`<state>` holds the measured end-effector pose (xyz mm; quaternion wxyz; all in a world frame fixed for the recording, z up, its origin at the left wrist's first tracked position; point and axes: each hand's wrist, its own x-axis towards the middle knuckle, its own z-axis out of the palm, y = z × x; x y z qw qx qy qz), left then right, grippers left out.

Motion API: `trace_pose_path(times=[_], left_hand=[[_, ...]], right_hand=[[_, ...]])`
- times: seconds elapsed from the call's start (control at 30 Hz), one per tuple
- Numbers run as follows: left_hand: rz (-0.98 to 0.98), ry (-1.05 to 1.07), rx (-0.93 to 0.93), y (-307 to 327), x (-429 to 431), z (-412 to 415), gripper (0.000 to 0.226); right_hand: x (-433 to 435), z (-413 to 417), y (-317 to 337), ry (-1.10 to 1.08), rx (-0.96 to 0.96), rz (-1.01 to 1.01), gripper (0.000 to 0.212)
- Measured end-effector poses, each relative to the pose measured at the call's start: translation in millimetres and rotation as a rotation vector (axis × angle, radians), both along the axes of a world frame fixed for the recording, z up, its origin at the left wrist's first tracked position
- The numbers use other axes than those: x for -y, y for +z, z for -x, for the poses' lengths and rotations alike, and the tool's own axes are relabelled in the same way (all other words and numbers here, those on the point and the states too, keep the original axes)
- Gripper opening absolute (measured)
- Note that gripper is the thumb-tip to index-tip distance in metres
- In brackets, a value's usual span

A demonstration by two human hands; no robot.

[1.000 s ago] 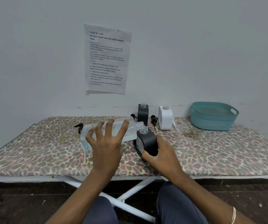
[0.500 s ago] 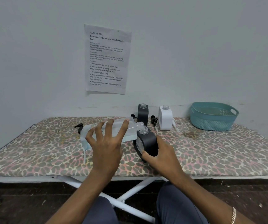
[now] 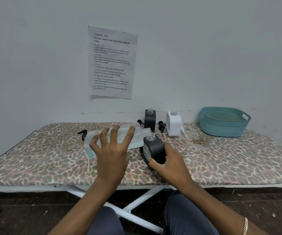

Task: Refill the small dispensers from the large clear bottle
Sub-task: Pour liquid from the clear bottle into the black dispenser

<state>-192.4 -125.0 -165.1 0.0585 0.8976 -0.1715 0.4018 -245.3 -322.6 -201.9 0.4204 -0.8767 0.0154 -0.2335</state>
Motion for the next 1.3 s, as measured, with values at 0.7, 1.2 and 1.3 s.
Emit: trace_pose_path(times=[0.7, 1.2, 1.3], left_hand=[[-0.009, 0.001, -0.016, 0.5, 0.1, 0.8, 0.101], [-0.01, 0.002, -0.035, 2.6, 0.4, 2.2, 0.098], [-0.014, 0.009, -0.041, 2.9, 0.3, 3.1, 0.097]], right_hand=[[1.4, -3.4, -4.5, -0.01, 0.03, 0.01, 0.031], [1.3, -2.7, -3.6, -0.008, 0.016, 0.01, 0.035], [1.6, -2.7, -2.7, -0.016, 0.009, 0.012, 0.035]])
